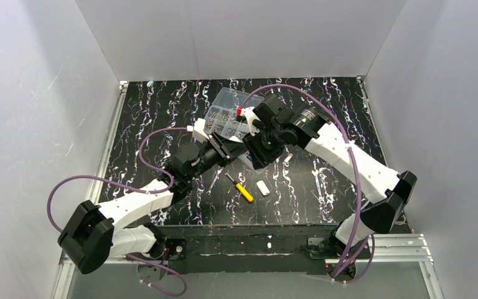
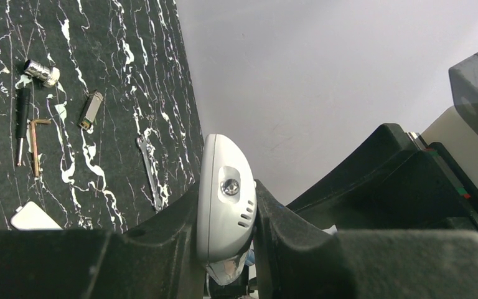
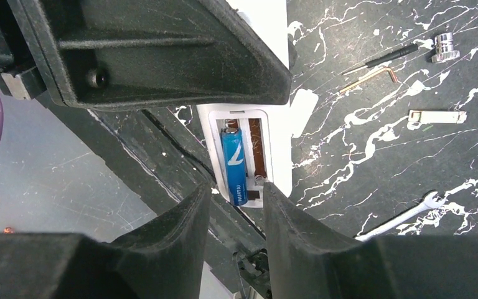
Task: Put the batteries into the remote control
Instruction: Load the battery into the remote control.
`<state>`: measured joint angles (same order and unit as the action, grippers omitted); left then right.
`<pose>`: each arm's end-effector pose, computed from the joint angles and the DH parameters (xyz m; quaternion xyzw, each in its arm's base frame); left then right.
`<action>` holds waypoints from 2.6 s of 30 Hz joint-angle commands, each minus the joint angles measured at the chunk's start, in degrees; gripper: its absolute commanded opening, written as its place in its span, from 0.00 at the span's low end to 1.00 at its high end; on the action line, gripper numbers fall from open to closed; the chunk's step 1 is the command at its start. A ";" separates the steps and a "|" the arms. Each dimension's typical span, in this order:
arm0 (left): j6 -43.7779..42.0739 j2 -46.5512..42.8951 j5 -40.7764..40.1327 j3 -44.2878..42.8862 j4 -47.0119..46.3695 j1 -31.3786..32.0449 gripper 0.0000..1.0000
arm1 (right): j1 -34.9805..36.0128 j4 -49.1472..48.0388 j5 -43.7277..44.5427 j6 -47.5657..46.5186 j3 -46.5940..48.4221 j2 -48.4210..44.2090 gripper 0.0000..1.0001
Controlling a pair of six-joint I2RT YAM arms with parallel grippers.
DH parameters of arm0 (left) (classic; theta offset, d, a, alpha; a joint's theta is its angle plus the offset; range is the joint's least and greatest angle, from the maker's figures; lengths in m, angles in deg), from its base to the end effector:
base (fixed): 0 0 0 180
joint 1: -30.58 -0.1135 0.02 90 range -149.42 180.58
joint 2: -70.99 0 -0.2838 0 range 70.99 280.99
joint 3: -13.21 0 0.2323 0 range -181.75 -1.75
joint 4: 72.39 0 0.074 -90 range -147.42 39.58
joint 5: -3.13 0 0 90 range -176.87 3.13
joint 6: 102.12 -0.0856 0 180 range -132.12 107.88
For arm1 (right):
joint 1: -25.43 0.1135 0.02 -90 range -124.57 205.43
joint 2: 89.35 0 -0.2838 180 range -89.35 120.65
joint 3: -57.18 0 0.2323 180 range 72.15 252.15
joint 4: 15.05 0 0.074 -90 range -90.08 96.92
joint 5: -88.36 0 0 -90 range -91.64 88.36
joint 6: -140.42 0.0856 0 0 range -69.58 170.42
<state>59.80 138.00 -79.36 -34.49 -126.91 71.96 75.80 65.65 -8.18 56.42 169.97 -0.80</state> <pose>0.1863 -0.1791 0.3895 -0.0648 0.4582 -0.7566 0.4619 0.1918 0.2469 0.3600 -0.3762 0.8789 0.1842 0.2281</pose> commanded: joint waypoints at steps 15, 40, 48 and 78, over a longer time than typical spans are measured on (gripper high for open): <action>0.67 -1.59 1.42 -1.26 -7.59 0.32 0.00 | 0.16 -7.89 -1.05 -0.85 0.52 -7.80 0.64; 6.42 -4.89 6.15 -2.66 0.59 0.28 0.00 | -16.93 -25.17 -43.52 -44.04 -16.60 -25.80 0.70; 10.25 -6.31 7.43 -2.22 2.07 0.33 0.00 | -17.07 -12.36 -54.00 -61.12 -9.48 -18.14 0.75; 13.42 -5.43 11.78 -2.91 -1.08 0.35 0.00 | -16.57 6.17 -66.16 -78.34 -8.52 -6.43 0.63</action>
<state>72.96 133.80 -69.41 -34.51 -122.74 72.01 58.88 69.72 -71.81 -20.56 161.69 -8.23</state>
